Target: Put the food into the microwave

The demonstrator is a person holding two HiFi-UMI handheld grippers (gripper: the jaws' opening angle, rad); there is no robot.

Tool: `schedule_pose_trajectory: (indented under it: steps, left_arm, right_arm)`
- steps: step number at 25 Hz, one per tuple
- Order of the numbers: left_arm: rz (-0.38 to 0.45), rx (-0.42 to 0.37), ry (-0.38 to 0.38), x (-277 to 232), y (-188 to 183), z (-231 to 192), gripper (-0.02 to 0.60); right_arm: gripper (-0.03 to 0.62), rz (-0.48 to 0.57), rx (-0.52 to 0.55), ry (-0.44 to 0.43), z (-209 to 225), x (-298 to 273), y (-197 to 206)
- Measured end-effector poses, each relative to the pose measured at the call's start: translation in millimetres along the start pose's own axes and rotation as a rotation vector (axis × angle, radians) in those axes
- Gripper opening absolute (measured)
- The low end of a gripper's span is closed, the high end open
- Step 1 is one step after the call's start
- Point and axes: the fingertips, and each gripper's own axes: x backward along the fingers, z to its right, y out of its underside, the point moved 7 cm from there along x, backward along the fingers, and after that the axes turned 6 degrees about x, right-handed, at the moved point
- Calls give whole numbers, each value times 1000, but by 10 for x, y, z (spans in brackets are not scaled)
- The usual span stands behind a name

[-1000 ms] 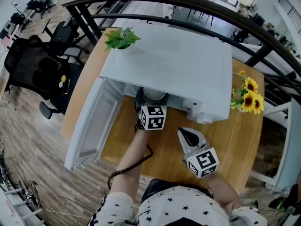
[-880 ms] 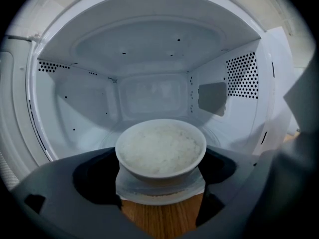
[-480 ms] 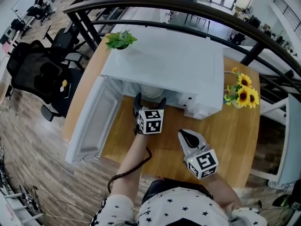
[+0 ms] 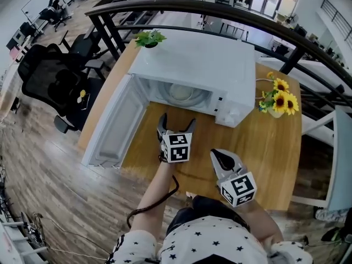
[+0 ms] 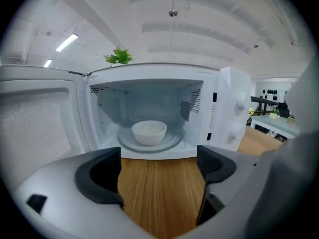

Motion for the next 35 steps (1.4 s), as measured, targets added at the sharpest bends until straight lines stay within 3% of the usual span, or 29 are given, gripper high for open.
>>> schedule_pose_trajectory:
  steps: [9,12,16,30,35]
  left_arm:
    - [27,63,25,874,210,294,456]
    - [41,88,9,1150,242,368,337]
    - [41,146,16,1512,287,495,316]
    - [161,190,-16,2792,467,808,49]
    - [173,167,14,3037,518,843,26]
  right_arm:
    - [5,36,7,22,-296,528,-5]
    - [5,46,9,30,-366,683,0]
    - [5,67,25,32,-443,878,-14]
    - [5,120,27,17,-714,1412,53]
    - [5,129,28,17,-766,1534,65]
